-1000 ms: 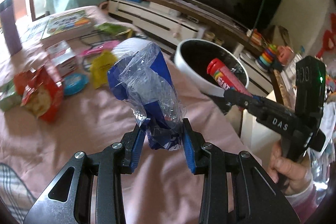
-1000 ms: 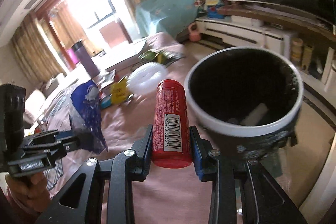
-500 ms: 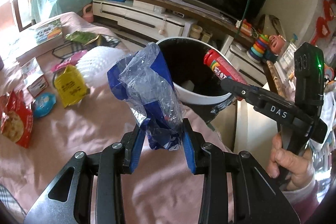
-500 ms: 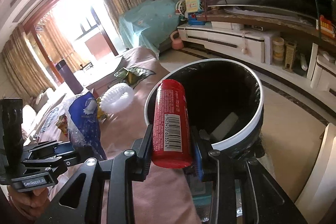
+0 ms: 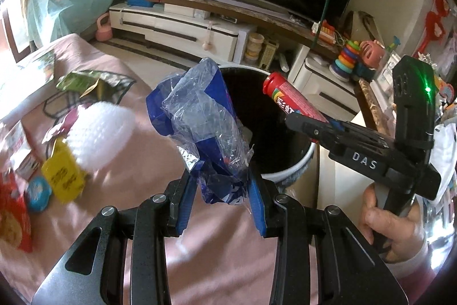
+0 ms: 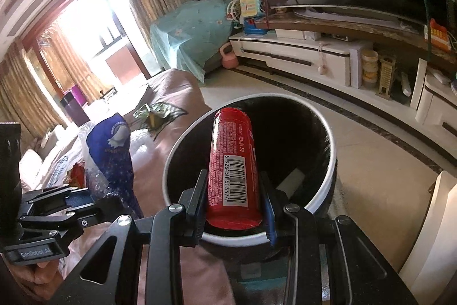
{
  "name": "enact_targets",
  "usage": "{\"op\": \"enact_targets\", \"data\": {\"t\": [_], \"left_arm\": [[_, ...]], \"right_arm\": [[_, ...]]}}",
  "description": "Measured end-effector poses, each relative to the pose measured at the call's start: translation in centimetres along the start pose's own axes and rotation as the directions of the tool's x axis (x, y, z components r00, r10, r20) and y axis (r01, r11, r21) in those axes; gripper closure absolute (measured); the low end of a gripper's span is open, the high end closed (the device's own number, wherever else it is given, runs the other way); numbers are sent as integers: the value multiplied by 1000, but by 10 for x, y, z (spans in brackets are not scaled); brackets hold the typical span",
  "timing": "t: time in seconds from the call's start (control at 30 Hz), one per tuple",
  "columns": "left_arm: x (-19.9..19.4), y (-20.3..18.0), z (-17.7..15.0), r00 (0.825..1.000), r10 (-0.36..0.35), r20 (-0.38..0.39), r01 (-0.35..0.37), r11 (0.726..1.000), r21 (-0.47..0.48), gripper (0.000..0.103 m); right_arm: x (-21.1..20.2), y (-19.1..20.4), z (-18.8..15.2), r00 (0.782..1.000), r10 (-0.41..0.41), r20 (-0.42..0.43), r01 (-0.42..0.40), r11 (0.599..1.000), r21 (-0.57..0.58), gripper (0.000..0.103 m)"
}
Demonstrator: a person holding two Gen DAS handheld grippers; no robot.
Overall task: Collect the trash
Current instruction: 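Carry the bag and can over the bin and open both tools to drop them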
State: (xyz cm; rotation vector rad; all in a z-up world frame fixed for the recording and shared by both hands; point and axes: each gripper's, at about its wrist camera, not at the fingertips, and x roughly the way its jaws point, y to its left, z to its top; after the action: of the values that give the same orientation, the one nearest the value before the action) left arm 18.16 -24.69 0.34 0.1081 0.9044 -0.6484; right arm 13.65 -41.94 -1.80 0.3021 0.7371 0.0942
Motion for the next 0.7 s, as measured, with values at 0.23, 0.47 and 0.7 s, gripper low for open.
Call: {"op": "enact_targets", "data": {"t": [0.23, 0.47, 0.7], "left_arm": [[26, -8, 20, 998, -35, -46, 36, 999, 13, 70], [43, -12, 28, 997, -23, -75, 26, 999, 32, 67], [42, -3, 26, 997, -12, -71, 13, 1000, 6, 43]], "right_arm": [[7, -14, 12, 1000, -11, -8, 11, 1000, 14, 70], [13, -20, 20, 1000, -22, -22, 22, 1000, 21, 70], [21, -27, 23, 999, -24, -40, 26, 999, 36, 66]]}}
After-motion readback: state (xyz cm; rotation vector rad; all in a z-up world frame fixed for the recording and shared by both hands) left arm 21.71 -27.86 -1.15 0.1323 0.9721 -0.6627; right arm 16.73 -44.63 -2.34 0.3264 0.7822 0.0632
